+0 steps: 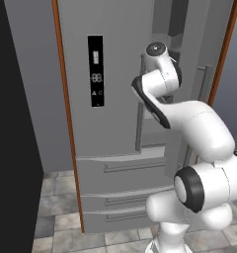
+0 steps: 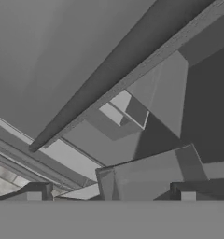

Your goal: Move the hot dog bun to the plate on the dining table and place the condiment next to that plate. Then navigate to the fridge and take the sausage and place it on the plate as well.

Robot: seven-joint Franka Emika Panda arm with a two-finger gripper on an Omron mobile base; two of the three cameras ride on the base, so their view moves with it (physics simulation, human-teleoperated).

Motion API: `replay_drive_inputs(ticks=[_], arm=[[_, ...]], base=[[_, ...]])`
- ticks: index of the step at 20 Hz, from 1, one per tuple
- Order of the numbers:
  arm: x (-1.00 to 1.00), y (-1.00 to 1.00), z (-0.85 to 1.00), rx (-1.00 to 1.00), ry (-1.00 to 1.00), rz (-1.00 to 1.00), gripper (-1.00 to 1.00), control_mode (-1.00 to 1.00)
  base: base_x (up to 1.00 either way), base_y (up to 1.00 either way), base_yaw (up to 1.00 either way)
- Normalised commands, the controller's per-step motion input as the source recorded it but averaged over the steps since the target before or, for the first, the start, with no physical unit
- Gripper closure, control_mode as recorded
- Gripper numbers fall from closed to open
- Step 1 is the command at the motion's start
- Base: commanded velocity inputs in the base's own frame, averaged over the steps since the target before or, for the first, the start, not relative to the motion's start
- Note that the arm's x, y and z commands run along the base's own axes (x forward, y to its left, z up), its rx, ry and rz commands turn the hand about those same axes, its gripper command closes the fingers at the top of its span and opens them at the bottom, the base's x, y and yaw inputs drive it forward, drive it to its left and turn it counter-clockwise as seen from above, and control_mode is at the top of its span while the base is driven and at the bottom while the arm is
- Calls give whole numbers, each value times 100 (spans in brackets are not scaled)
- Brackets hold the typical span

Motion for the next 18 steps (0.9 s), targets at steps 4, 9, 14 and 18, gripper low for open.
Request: replay_drive_inputs(ticks=[4,9,14,18], arm=[[3,-41,-4,-2,-3,0,-100,-100],[0,-43,-1,-3,-5,0,-100,-100],[-9,-42,0,-1,-7,-3,-100,-100],[-36,-38,0,0,-8,-10,-100,-100]], base=[[0,0,0],[0,0,0],[0,0,0],[0,0,0]])
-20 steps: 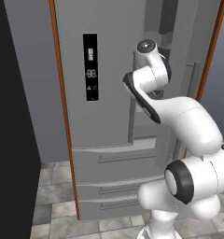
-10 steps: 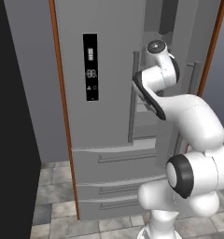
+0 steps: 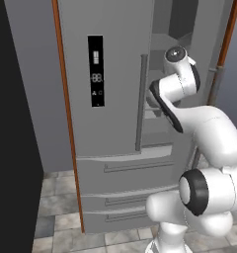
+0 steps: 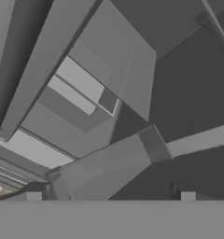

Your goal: Move the hot dog bun to the plate on the dining table and place the condiment next to that plate. Then navigate to the fridge and take the sausage and place it on the plate as well.

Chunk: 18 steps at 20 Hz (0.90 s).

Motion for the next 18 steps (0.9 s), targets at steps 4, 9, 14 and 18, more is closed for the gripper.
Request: replay_drive_inputs(ticks=[4,9,14,18], arm=[[-25,-56,0,0,-2,-13,-100,-100],[-23,-76,0,0,-2,-15,-100,-100],[-18,-77,0,2,0,-17,-100,-100],[-16,-79,0,4,0,-16,-100,-100]], base=[[0,0,0],[0,0,0],[0,0,0],[0,0,0]])
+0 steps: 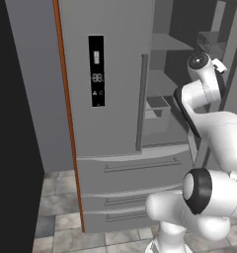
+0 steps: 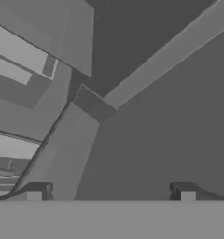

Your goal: Move the hot dog bun to the plate on the dining table and place the condiment next to that plate. Then navigate to the fridge and take the sausage and place it on the plate as well.

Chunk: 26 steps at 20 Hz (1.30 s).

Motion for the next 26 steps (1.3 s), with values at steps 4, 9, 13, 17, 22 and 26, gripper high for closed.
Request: replay_drive_inputs(ticks=[4,9,13,17,22,26], arm=[[-6,-79,0,8,0,-15,-100,-100],[-14,-86,0,17,0,-14,-100,-100],[-23,-92,0,22,0,-15,-100,-100],[-21,-89,0,22,0,-15,-100,-100],[-13,-61,0,20,0,-11,-100,-100],[-23,0,0,11,-7,-1,-100,-100]], base=[[0,0,0],[0,0,0],[0,0,0],[0,0,0],[0,0,0],[0,0,0]])
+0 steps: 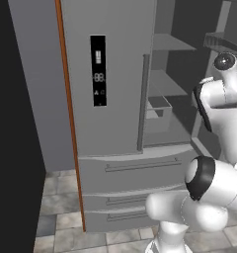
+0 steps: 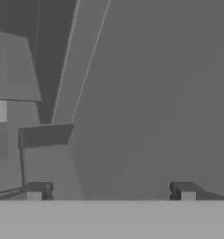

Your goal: Move the hot dog bun to the plate on the dining table and place the condiment next to that plate. Then navigate to the fridge and take the sausage and place it on the plate as well.

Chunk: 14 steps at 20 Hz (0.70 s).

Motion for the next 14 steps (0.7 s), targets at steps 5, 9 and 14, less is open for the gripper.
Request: replay_drive_inputs(ticks=[5,9,14], arm=[[-11,86,-20,1,-5,0,-100,-100],[0,100,-21,3,-8,1,-100,-100],[3,100,-9,6,-7,1,-100,-100]], base=[[0,0,0],[0,0,0],[0,0,0]])
